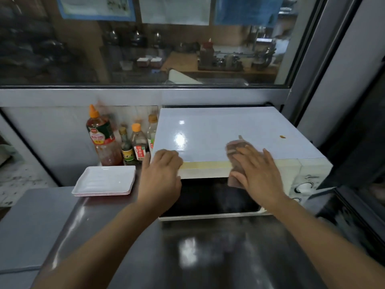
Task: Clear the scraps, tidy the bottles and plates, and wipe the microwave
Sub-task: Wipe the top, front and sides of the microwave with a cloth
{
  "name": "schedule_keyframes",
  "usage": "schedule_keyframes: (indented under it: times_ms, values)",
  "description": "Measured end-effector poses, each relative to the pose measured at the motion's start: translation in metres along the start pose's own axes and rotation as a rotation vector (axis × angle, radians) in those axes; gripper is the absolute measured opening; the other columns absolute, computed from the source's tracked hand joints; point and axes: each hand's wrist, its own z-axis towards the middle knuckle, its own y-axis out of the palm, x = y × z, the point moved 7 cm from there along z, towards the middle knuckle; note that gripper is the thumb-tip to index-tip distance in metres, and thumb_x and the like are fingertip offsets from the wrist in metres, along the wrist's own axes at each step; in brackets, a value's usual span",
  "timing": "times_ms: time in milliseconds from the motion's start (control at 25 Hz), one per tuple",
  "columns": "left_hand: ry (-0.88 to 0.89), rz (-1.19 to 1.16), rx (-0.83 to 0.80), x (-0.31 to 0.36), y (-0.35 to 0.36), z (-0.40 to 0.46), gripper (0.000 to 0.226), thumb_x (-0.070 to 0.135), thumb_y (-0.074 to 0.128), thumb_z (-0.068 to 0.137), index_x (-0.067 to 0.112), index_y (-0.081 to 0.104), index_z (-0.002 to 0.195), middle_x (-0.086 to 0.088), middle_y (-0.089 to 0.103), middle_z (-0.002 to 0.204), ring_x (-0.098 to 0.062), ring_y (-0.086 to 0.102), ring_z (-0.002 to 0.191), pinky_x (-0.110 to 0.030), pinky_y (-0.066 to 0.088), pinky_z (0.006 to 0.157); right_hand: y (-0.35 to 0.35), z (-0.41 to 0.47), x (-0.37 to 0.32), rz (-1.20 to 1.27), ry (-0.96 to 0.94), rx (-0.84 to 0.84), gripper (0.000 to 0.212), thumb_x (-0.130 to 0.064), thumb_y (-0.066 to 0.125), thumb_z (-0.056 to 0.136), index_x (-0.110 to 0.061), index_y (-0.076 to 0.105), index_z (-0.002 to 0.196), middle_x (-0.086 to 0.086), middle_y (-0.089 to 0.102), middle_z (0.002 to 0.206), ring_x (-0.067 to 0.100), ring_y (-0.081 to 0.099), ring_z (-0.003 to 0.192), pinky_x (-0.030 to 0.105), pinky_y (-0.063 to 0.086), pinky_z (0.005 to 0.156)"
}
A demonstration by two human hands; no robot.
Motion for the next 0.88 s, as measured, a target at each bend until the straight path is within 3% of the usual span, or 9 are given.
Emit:
schedule_keyframes:
  times_ms: [120,240,400,560,680,880]
  values:
    - [0.074,-0.084,-0.086,0.052,0.022,0.012,0.045,0.017,0.055,0.081,0.023,0.054,0.126,0.005,0.046,0.140,-0.018,0.034,0.132,-0.042,0.020,0.111,0.001,-0.024,0.076,-0.044,0.108,-0.035,0.048,-0.045,0.050,0.086,-0.015,0.055,0.124,0.003,0.054,0.134,0.022,0.045,0.130,0.050,0.031,0.105]
    - [0.033,-0.127,-0.080,0.069,0.034,0.017,0.049,0.016,0.056,0.082,0.022,0.051,0.130,0.006,0.046,0.140,-0.015,0.036,0.130,-0.033,0.023,0.109,0.000,-0.034,0.105,-0.007,0.212,0.011,0.050,-0.044,0.038,0.085,-0.016,0.053,0.123,0.005,0.052,0.133,0.025,0.040,0.130,0.048,0.029,0.106]
    - [-0.002,-0.105,-0.059,0.069,0.030,0.020,0.045,0.009,0.060,0.076,0.019,0.058,0.121,0.005,0.054,0.127,-0.017,0.047,0.117,-0.028,0.031,0.097,-0.004,-0.023,0.038,0.115,0.210,0.167,0.048,-0.038,0.048,0.084,-0.012,0.051,0.124,0.007,0.052,0.129,0.029,0.038,0.129,0.040,0.022,0.112]
    - [-0.004,-0.026,-0.075,0.078,0.023,0.030,0.036,0.011,0.060,0.078,0.016,0.062,0.113,0.002,0.059,0.122,-0.022,0.049,0.116,-0.034,0.032,0.095,-0.004,-0.010,0.005,0.065,0.043,0.144,0.049,-0.039,0.052,0.084,-0.011,0.054,0.124,0.007,0.056,0.127,0.029,0.048,0.124,0.042,0.034,0.109]
    - [0.065,-0.025,-0.048,0.110,0.022,0.038,0.032,0.011,0.060,0.079,0.018,0.064,0.110,0.003,0.060,0.119,-0.022,0.049,0.117,-0.035,0.032,0.096,-0.004,-0.019,0.051,0.012,0.027,0.097,0.053,-0.045,0.060,0.078,-0.014,0.057,0.121,0.005,0.057,0.126,0.028,0.050,0.123,0.046,0.038,0.105]
    - [0.192,-0.081,-0.081,0.177,0.045,0.052,0.041,0.011,0.061,0.077,0.021,0.060,0.117,0.006,0.056,0.126,-0.020,0.047,0.121,-0.036,0.032,0.098,0.000,-0.049,0.153,0.027,0.194,0.052,0.054,-0.046,0.050,0.084,-0.011,0.052,0.125,0.009,0.050,0.133,0.029,0.043,0.129,0.053,0.031,0.109]
